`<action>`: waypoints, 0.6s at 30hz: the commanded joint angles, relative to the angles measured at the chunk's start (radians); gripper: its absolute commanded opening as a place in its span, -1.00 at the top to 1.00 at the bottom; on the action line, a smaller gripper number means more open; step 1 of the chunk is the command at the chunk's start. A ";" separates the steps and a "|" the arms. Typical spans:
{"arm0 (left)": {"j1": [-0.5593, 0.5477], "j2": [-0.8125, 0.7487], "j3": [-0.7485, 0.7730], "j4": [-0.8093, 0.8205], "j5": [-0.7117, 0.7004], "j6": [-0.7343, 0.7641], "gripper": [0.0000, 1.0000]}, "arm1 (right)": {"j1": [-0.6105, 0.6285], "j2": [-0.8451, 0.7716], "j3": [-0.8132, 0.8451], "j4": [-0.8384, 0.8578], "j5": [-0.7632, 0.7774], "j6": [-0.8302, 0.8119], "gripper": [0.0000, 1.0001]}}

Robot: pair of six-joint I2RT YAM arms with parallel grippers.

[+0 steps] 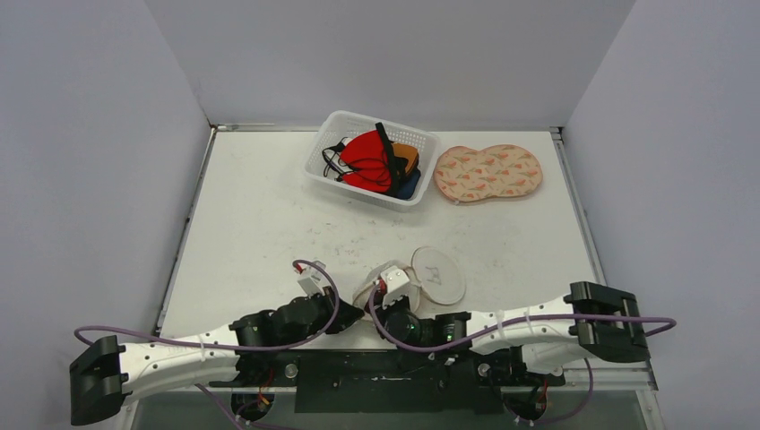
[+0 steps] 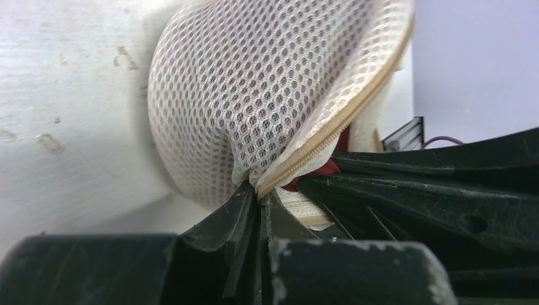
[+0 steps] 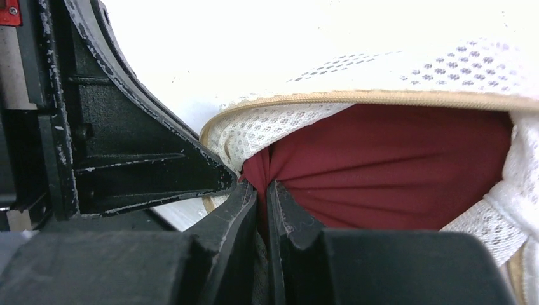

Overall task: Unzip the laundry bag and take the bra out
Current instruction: Pick up the bra from the laundry bag.

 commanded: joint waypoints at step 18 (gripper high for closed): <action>0.014 0.149 0.027 -0.159 -0.119 0.053 1.00 | -0.218 -0.366 -0.213 -0.059 -0.150 0.064 0.89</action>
